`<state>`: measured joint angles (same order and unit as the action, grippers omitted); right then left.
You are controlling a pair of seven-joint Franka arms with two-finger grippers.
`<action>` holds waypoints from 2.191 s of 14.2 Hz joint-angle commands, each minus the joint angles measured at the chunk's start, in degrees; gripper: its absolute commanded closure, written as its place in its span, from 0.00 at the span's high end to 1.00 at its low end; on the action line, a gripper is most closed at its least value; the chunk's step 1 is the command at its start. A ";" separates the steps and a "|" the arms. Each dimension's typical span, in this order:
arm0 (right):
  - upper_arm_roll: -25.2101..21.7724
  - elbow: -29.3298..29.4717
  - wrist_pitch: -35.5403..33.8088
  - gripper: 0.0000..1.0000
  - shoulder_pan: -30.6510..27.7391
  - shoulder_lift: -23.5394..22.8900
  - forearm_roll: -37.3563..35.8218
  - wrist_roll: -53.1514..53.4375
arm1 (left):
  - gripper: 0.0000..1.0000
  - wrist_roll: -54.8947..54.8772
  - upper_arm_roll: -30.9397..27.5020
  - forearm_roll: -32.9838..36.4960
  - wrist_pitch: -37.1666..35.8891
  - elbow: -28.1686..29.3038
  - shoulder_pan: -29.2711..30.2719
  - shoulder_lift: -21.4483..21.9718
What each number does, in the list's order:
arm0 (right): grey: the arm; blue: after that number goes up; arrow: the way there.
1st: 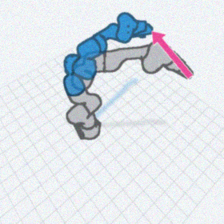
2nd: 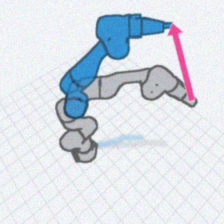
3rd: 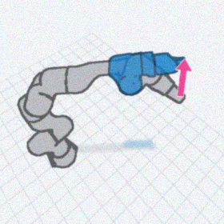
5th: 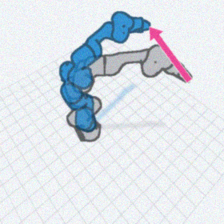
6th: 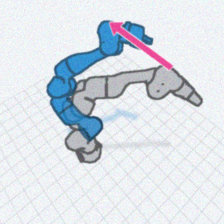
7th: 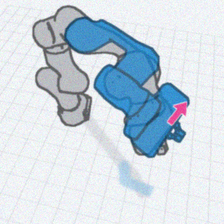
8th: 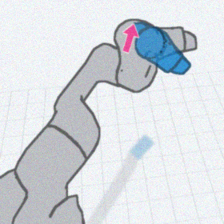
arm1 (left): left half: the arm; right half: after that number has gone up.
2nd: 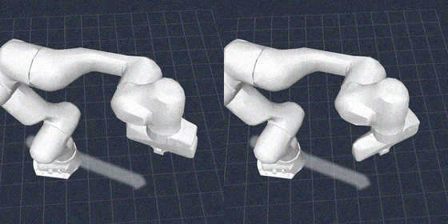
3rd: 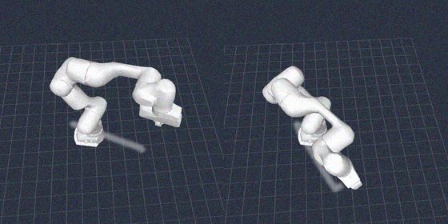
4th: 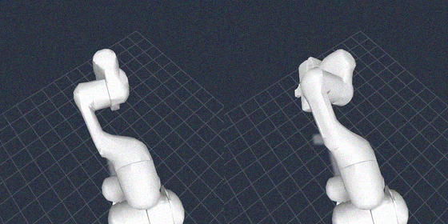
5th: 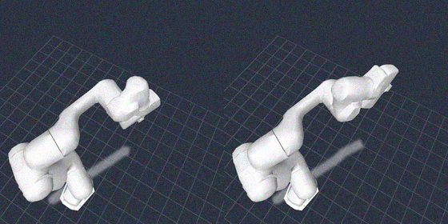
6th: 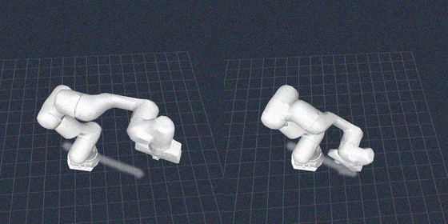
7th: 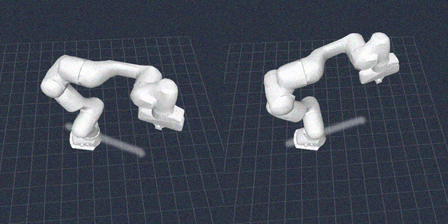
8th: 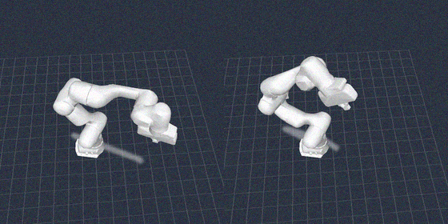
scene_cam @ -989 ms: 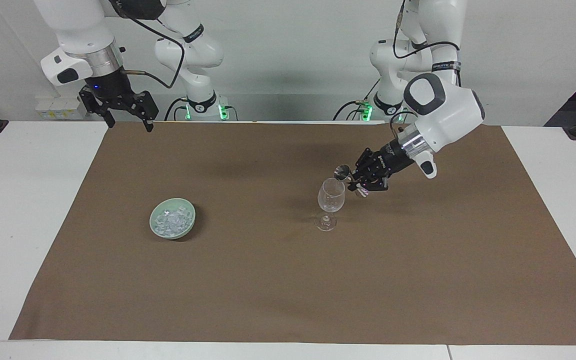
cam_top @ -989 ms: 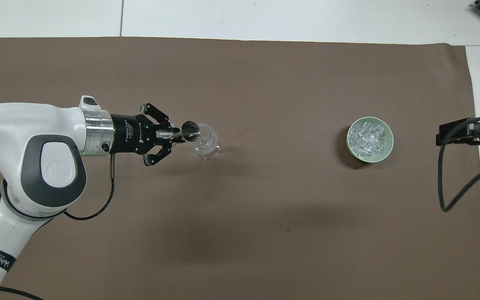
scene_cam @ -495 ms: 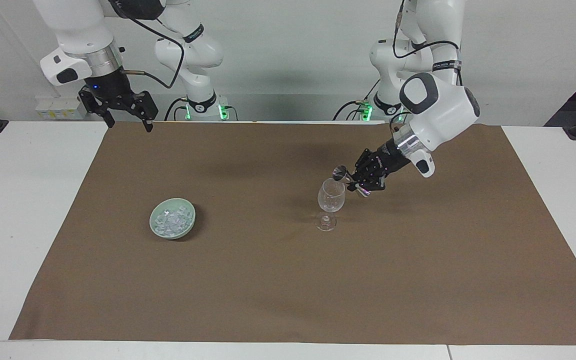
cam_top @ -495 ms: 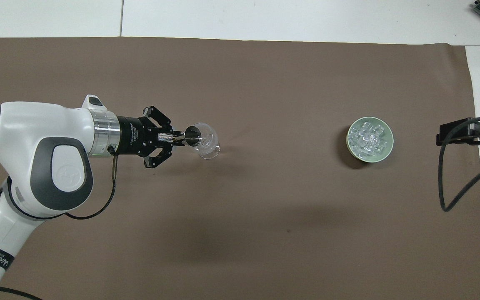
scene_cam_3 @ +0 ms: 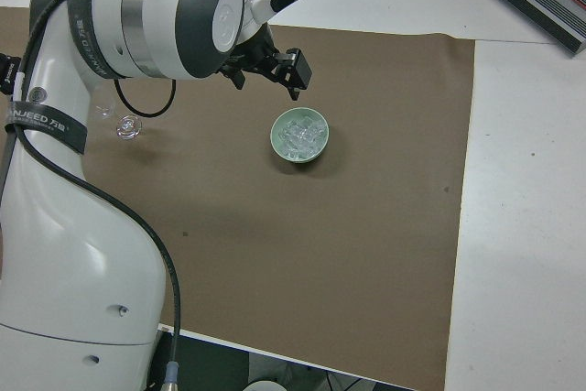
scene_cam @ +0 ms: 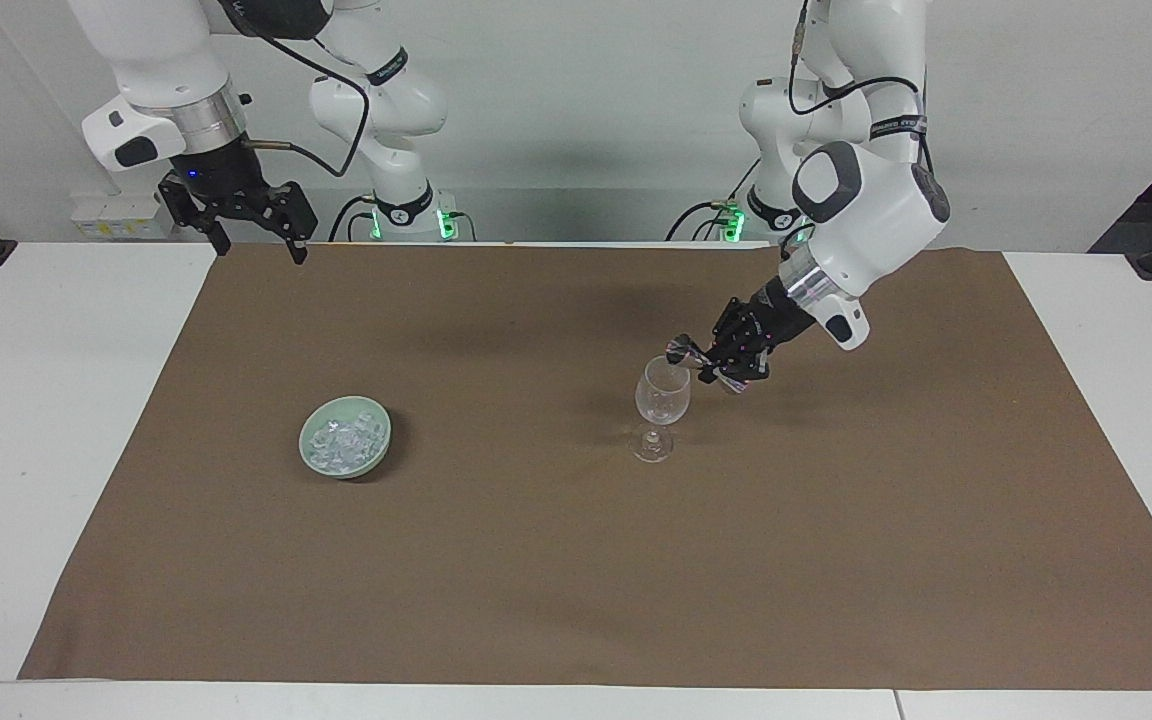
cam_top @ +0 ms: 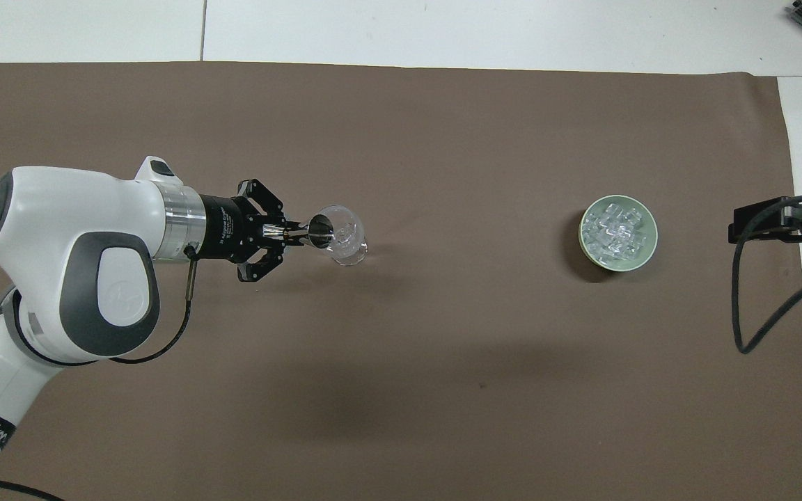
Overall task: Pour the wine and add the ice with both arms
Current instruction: 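Tilt the metal cup over the clear glass with the left gripper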
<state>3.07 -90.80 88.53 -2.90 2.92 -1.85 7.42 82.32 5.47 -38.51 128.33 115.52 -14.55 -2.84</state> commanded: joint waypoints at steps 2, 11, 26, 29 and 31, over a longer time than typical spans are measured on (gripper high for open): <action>0.36 -0.43 0.06 1.00 -0.44 0.24 0.97 -0.48 | 0.00 3.02 -0.81 3.87 0.52 -0.56 -1.27 0.90; 0.89 -0.43 0.41 1.00 -0.17 0.24 0.97 -0.57 | 0.00 7.06 -0.81 10.46 0.52 -2.75 -2.15 0.38; 0.97 -0.52 0.06 1.00 -0.17 0.33 1.06 -0.83 | 0.00 12.95 -0.81 19.78 0.78 -4.16 -4.52 -0.06; 0.89 -0.61 0.06 1.00 -0.26 0.42 1.06 -0.83 | 0.00 14.01 -0.81 20.93 0.69 -5.04 -4.61 -0.68; 0.89 -0.52 0.06 1.00 -0.26 0.33 1.06 -0.92 | 0.00 14.53 -0.81 22.07 0.69 -5.04 -4.61 -0.68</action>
<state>3.72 -90.81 88.66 -2.62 2.92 -1.85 7.42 94.70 5.53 -18.59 128.55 111.43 -17.84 -2.96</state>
